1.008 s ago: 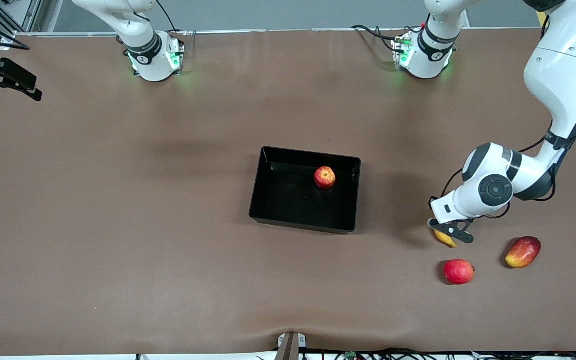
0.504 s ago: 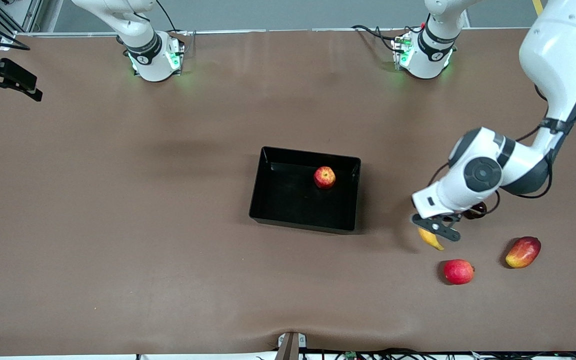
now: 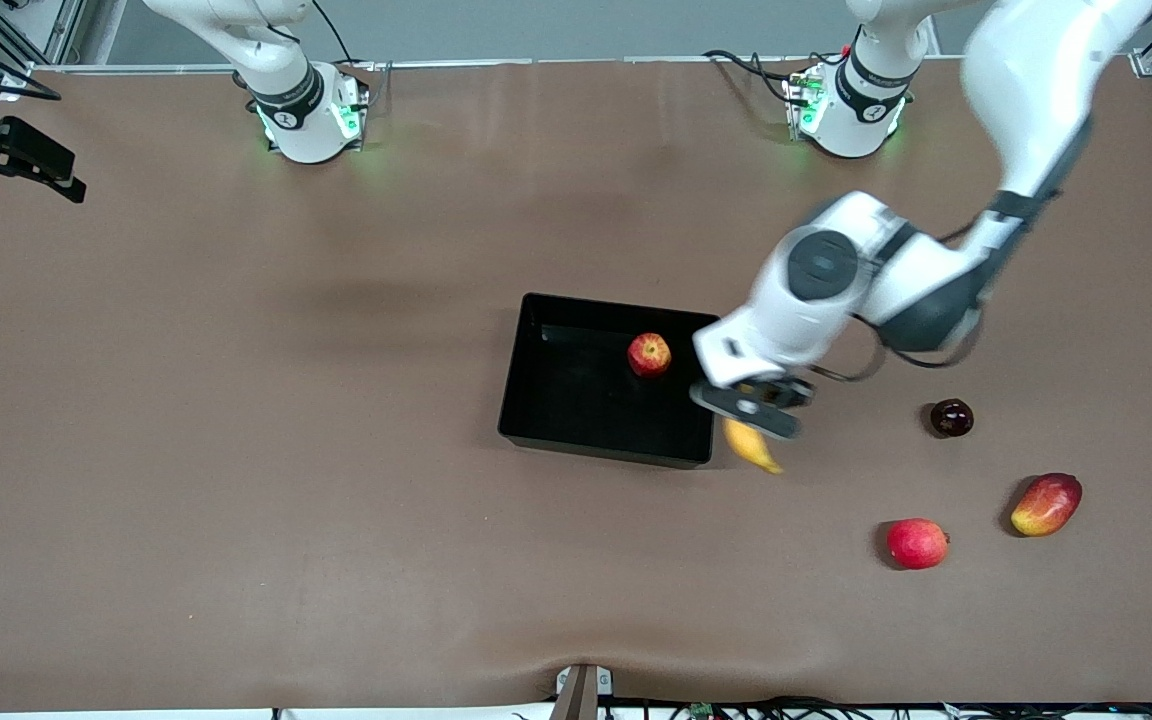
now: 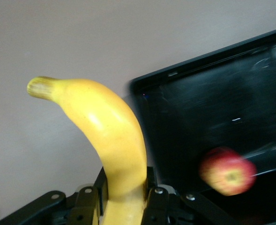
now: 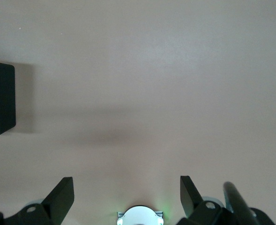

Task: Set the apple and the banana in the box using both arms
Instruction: 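Lift the banana with the left gripper and carry it over the box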

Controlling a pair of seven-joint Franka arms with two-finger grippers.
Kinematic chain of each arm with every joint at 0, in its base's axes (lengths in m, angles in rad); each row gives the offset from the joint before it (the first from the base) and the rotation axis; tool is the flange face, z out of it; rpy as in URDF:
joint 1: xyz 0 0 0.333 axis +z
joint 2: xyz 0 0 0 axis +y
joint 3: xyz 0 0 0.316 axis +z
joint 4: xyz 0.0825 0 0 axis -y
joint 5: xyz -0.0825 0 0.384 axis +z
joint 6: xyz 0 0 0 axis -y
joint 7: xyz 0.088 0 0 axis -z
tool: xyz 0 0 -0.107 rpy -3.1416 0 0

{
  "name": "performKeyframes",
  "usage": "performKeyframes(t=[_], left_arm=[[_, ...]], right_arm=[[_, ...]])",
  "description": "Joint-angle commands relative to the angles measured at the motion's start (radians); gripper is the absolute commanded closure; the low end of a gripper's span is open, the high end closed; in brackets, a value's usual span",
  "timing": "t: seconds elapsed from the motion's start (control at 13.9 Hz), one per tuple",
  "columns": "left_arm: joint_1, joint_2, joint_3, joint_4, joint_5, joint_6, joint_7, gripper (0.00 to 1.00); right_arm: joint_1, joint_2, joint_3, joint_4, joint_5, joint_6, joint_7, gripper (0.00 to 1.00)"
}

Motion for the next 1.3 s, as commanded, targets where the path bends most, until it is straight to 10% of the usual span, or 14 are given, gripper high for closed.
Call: performKeyframes(t=[0.0, 0.36, 1.22], left_arm=[[-0.189, 0.044, 0.094, 0.123, -0.013, -0.027, -0.090, 1.00], [-0.451, 0.108, 0.251, 0.235, -0.020, -0.025, -0.254, 1.00], [-0.588, 0.251, 0.336, 0.332, -0.024, 0.089, -0.317, 1.00]], right_arm=[[-0.001, -0.011, 0.001, -0.010, 0.008, 0.010, -0.001, 0.00], [0.003, -0.011, 0.001, -0.010, 0.008, 0.011, -0.004, 0.00], [0.055, -0.011, 0.006, -0.015, 0.011, 0.034, -0.013, 0.00]])
